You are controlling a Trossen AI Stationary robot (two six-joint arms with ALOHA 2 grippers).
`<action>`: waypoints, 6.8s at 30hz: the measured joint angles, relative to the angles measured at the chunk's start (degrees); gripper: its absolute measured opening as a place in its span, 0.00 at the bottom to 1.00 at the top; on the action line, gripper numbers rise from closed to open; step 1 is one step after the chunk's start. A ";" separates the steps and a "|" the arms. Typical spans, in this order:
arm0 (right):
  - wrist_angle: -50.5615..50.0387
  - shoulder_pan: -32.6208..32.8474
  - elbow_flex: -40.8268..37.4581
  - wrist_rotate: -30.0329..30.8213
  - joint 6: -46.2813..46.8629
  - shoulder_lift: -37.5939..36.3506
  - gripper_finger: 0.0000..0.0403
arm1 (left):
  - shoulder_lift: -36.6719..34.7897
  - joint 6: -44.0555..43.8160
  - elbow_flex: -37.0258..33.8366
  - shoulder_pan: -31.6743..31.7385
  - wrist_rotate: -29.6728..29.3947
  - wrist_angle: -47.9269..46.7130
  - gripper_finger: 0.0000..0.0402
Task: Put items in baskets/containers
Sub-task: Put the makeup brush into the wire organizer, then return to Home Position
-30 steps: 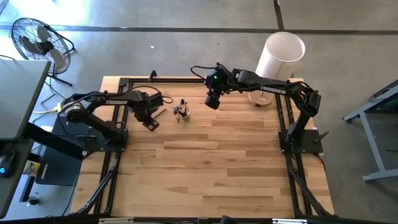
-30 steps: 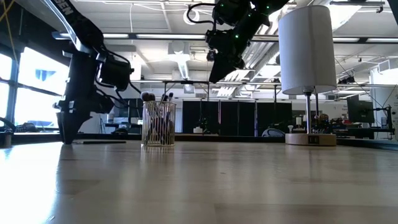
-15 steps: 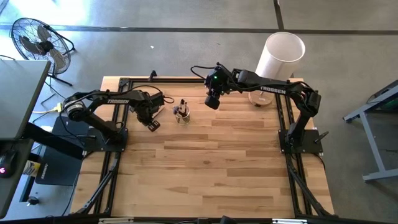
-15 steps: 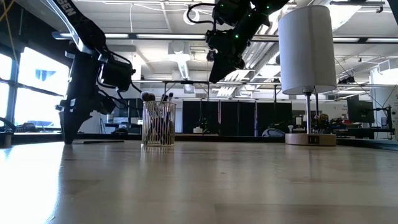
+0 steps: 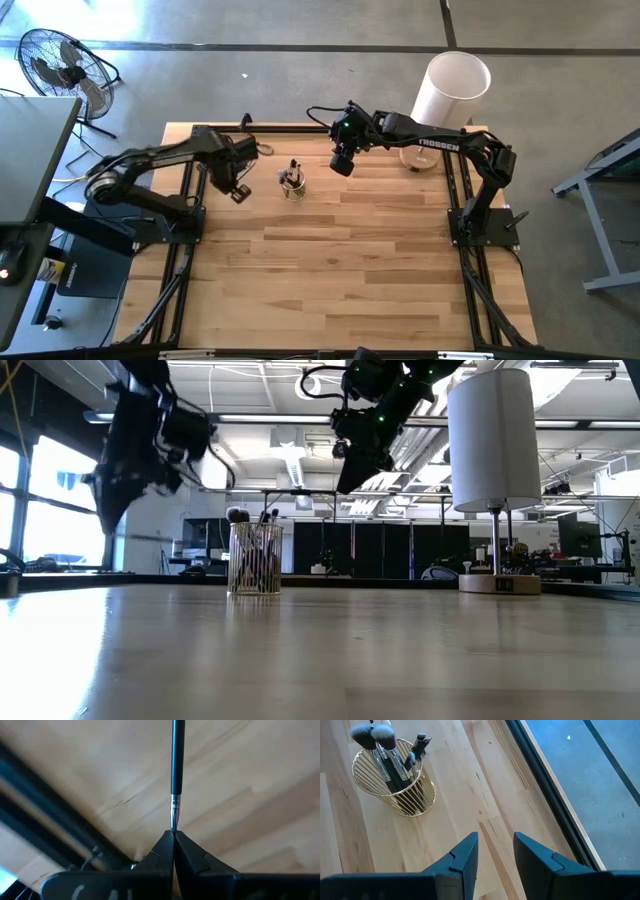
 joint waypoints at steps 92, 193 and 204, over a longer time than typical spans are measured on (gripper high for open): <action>71.31 10.86 -16.68 -3.19 12.70 11.62 0.02 | -22.81 12.61 25.90 13.14 18.58 7.27 0.34; 47.08 20.48 -86.71 -1.16 6.82 -92.65 0.00 | -71.97 12.70 -46.97 -34.14 1.40 64.50 0.01; 47.10 20.46 -86.73 -1.20 5.11 -92.67 0.02 | -71.97 12.70 -46.97 -34.14 1.38 64.47 0.01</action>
